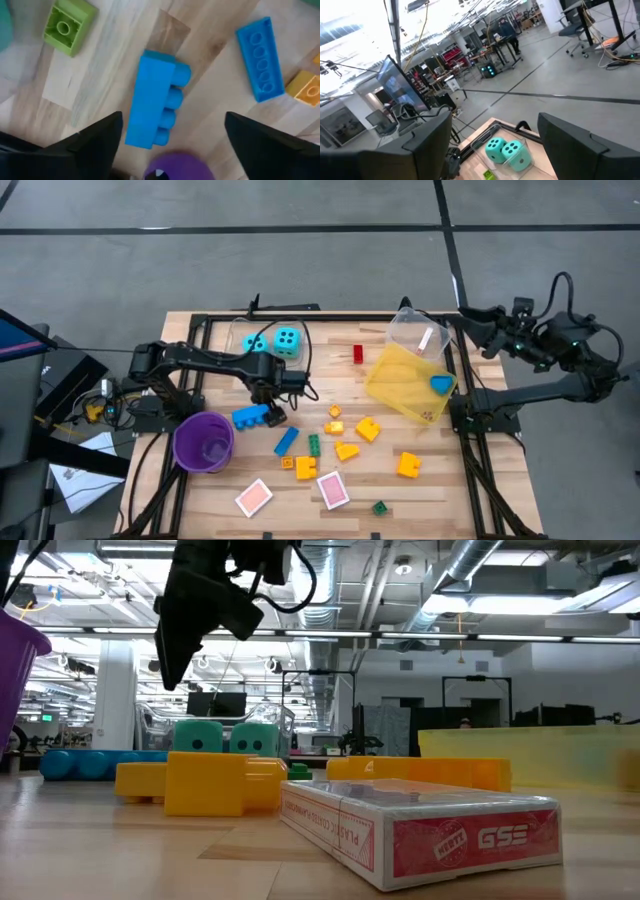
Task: Pick & Place Toys
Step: Put the blue game piece into the yellow bin
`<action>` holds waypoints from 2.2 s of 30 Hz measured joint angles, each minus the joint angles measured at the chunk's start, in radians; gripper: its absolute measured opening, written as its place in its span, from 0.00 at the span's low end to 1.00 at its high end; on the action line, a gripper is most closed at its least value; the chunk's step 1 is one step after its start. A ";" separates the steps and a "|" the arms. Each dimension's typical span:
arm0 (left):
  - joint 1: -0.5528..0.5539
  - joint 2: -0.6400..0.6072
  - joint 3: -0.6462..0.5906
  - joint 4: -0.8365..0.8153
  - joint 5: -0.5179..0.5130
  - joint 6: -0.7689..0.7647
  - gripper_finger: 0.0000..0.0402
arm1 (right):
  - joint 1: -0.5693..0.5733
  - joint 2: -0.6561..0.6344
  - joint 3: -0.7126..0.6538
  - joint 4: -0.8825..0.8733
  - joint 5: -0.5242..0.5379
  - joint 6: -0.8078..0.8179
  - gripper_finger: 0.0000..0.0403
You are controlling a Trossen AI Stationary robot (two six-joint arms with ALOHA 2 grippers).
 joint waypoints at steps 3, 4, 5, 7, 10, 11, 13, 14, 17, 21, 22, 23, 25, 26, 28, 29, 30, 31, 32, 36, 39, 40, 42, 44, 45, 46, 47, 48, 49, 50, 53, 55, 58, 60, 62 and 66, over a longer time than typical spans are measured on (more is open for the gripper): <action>0.013 0.000 0.000 -0.011 0.002 0.039 0.98 | 0.000 0.002 0.000 0.002 -0.016 0.000 0.71; 0.017 0.000 0.000 -0.016 0.001 0.051 0.98 | 0.000 0.004 0.000 0.003 -0.018 0.000 0.71; 0.021 0.002 0.000 -0.018 0.000 0.053 0.97 | 0.000 0.005 0.000 0.001 -0.018 0.000 0.71; 0.027 0.011 0.000 -0.024 -0.007 0.057 0.96 | 0.000 0.005 0.000 0.002 -0.019 0.001 0.71; 0.026 0.024 0.000 -0.029 -0.010 0.102 0.97 | 0.000 0.004 0.000 0.004 -0.018 0.002 0.71; 0.024 0.030 0.000 -0.024 -0.010 0.113 0.97 | 0.000 0.003 0.000 0.004 -0.018 0.003 0.71; 0.023 0.043 -0.001 -0.018 -0.010 0.125 0.99 | 0.000 0.003 0.000 0.012 -0.018 0.004 0.71; 0.023 0.049 -0.001 -0.019 -0.010 0.126 0.99 | 0.000 0.002 0.000 0.017 -0.018 0.004 0.71; 0.023 0.051 -0.030 0.011 -0.005 0.126 0.99 | 0.000 0.003 0.000 0.025 -0.017 0.004 0.71; 0.023 0.051 -0.113 0.037 0.017 0.128 0.99 | 0.000 0.003 0.000 0.036 -0.017 0.004 0.71; 0.023 0.051 -0.138 0.056 0.017 0.128 0.99 | 0.000 0.003 0.000 0.037 -0.017 0.003 0.71; 0.023 0.051 -0.162 0.076 0.017 0.128 0.99 | 0.000 0.003 0.000 0.040 -0.017 0.003 0.71; 0.023 0.051 -0.199 0.096 0.017 0.129 0.99 | 0.000 0.003 0.000 0.046 -0.010 0.003 0.71; 0.023 0.051 -0.215 0.107 0.017 0.129 0.98 | 0.000 0.003 0.000 0.051 -0.006 0.003 0.71; 0.023 0.051 -0.245 0.140 0.021 0.129 0.98 | 0.000 0.003 0.000 0.057 0.007 0.003 0.71; 0.023 0.051 -0.258 0.158 0.029 0.131 0.98 | 0.000 0.003 0.000 0.058 0.009 0.004 0.71; 0.023 0.051 -0.272 0.177 0.043 0.139 0.98 | 0.000 0.003 0.000 0.058 0.010 0.006 0.71; 0.024 0.051 -0.284 0.194 0.054 0.153 0.98 | 0.000 0.003 0.000 0.058 0.012 0.009 0.71; 0.024 0.051 -0.295 0.207 0.059 0.160 0.98 | 0.000 0.003 0.000 0.059 0.012 0.009 0.71; 0.026 0.051 -0.338 0.278 0.058 0.163 0.98 | 0.000 0.003 0.000 0.060 0.012 0.011 0.71; 0.026 0.051 -0.359 0.306 0.061 0.178 0.98 | 0.000 0.003 0.000 0.060 0.012 0.011 0.71; 0.026 0.051 -0.364 0.317 0.067 0.187 0.98 | 0.000 0.003 0.000 0.060 0.012 0.011 0.71; 0.026 0.051 -0.372 0.337 0.069 0.207 0.97 | 0.000 0.003 0.000 0.060 0.012 0.011 0.71; 0.026 0.051 -0.378 0.355 0.069 0.213 0.94 | 0.000 0.003 0.000 0.060 0.012 0.011 0.71; 0.026 0.051 -0.381 0.363 0.069 0.213 0.92 | 0.000 0.003 0.000 0.060 0.012 0.011 0.71; 0.026 0.051 -0.383 0.374 0.069 0.213 0.90 | 0.000 0.003 0.000 0.060 0.012 0.011 0.71; 0.026 0.051 -0.384 0.389 0.068 0.210 0.87 | 0.000 0.003 0.000 0.060 0.012 0.011 0.71; 0.026 0.051 -0.387 0.396 0.066 0.206 0.84 | 0.000 0.003 0.000 0.060 0.012 0.011 0.71; 0.026 0.050 -0.388 0.399 0.064 0.205 0.80 | 0.000 0.003 0.000 0.060 0.012 0.012 0.71; 0.026 0.050 -0.388 0.402 0.061 0.205 0.76 | 0.000 0.003 0.000 0.060 0.012 0.011 0.71; 0.026 0.049 -0.388 0.413 0.064 0.204 0.65 | 0.000 0.003 0.000 0.060 0.012 0.011 0.71; 0.026 0.049 -0.388 0.416 0.064 0.203 0.63 | 0.000 0.003 0.000 0.059 0.012 0.011 0.71; 0.026 0.049 -0.388 0.419 0.066 0.195 0.63 | 0.000 0.003 0.000 0.059 0.012 0.011 0.71; 0.026 0.044 -0.389 0.421 0.066 0.196 0.63 | 0.000 0.003 0.000 0.059 0.012 0.012 0.71; 0.026 0.035 -0.386 0.429 0.069 0.192 0.63 | 0.000 0.003 0.000 0.061 0.012 0.012 0.71; 0.026 -0.020 -0.370 0.426 0.069 0.171 0.63 | 0.000 0.003 0.000 0.061 0.012 0.012 0.71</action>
